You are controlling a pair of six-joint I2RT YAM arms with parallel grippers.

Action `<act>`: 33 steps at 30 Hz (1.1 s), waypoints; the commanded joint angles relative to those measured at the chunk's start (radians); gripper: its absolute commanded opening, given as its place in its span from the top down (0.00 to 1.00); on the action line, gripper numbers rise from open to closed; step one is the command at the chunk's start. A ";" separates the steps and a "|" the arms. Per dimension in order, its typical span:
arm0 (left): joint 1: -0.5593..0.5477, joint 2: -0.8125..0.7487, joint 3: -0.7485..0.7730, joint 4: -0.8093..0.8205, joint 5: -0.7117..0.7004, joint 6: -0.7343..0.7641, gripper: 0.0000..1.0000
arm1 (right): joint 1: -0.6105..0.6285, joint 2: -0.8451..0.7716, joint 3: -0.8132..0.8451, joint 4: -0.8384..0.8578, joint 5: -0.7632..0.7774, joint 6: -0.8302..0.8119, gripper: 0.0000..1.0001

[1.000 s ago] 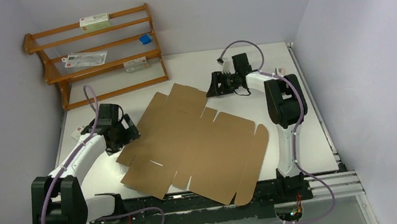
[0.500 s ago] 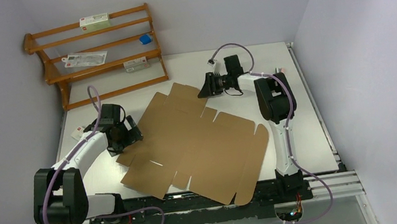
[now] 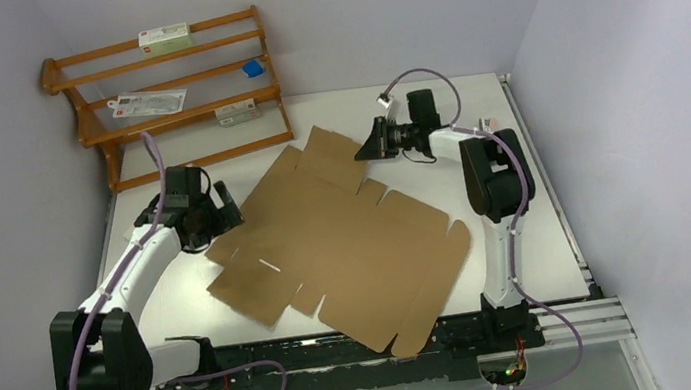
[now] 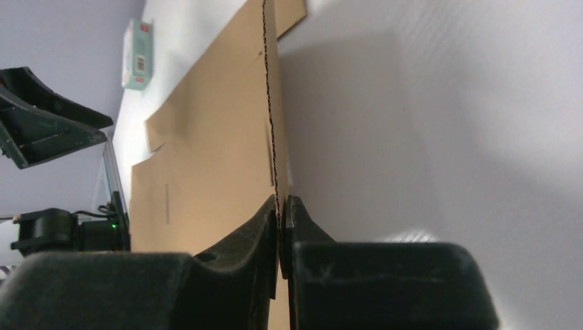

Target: Fold the paper box

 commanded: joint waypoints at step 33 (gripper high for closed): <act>0.007 -0.079 0.102 0.096 0.193 0.091 0.00 | -0.148 -1.010 -1.006 0.268 0.627 0.504 0.90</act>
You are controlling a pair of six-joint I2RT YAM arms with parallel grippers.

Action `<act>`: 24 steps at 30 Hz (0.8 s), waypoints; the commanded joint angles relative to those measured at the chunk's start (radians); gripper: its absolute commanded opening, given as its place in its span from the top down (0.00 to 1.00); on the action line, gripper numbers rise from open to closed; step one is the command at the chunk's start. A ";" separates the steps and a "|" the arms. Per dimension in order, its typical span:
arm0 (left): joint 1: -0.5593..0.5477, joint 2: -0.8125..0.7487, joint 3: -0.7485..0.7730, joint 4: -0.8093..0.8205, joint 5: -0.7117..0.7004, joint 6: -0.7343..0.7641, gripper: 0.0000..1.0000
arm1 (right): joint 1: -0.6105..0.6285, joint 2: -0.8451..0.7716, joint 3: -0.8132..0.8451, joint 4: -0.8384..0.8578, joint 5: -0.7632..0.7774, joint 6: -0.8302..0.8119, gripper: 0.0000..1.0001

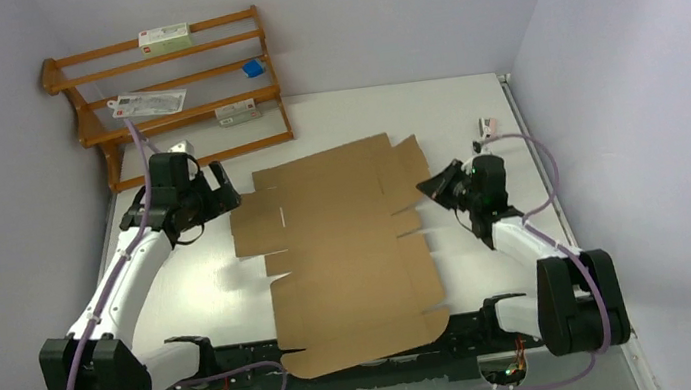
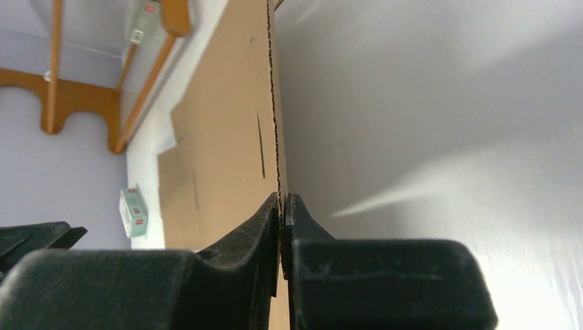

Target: Fold the paper box

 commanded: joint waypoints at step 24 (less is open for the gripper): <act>0.086 0.412 0.201 0.128 0.374 0.077 0.00 | 0.013 -0.039 0.127 -0.172 0.036 -0.317 0.32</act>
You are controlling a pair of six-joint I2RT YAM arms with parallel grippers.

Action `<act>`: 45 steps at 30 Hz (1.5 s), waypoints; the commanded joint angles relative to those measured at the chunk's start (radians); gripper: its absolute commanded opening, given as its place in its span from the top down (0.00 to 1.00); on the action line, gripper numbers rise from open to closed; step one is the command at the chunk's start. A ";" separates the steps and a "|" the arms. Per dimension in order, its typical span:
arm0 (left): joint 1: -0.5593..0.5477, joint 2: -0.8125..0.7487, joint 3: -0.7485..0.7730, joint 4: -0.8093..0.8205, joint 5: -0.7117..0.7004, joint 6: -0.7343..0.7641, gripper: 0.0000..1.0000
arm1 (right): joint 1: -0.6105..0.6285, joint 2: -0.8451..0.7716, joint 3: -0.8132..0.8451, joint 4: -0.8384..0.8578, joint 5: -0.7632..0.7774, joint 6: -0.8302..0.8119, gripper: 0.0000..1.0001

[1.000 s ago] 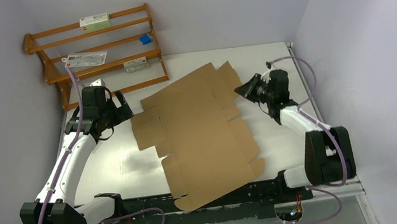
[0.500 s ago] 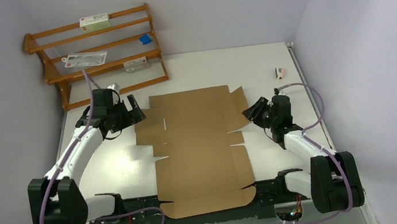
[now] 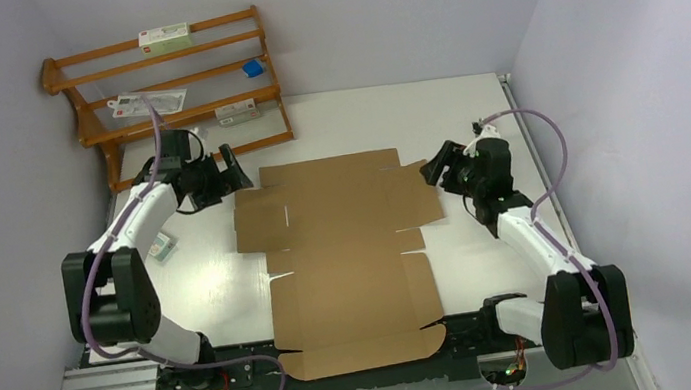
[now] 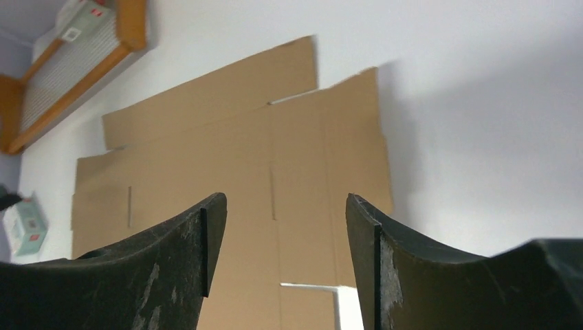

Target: Fold the paper box

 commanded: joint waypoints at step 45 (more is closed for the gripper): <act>-0.078 0.655 0.522 -0.009 0.194 0.060 0.43 | 0.065 0.751 0.506 0.184 -0.267 -0.034 0.33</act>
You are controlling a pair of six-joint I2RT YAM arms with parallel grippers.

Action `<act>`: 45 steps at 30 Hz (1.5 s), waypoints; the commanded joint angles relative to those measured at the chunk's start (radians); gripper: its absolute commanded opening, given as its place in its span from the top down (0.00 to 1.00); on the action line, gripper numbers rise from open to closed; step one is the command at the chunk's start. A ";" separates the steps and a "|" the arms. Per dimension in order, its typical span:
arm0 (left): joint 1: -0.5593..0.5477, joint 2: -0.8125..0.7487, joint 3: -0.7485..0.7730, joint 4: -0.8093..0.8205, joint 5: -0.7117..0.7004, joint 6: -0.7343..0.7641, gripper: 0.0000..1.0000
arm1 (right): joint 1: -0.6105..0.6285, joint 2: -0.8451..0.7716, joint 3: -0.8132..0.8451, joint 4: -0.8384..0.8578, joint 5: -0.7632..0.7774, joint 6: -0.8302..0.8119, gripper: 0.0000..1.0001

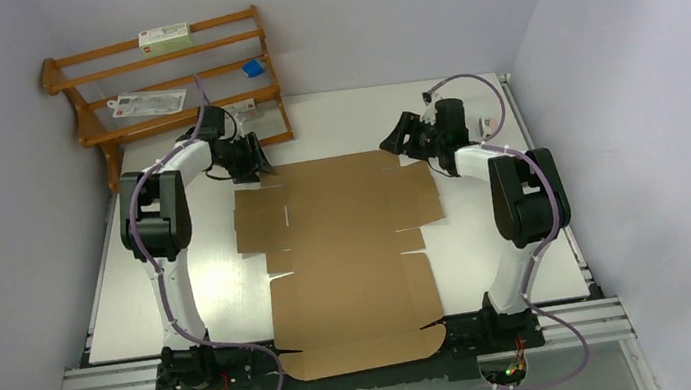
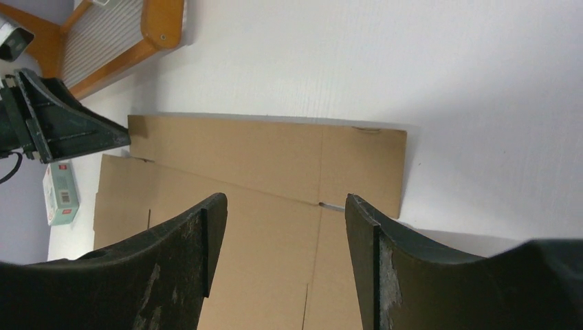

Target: Fold the paper box

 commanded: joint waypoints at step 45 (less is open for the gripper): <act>-0.016 -0.070 -0.054 0.055 0.119 -0.006 0.95 | 0.002 0.030 0.123 -0.205 -0.005 -0.072 0.29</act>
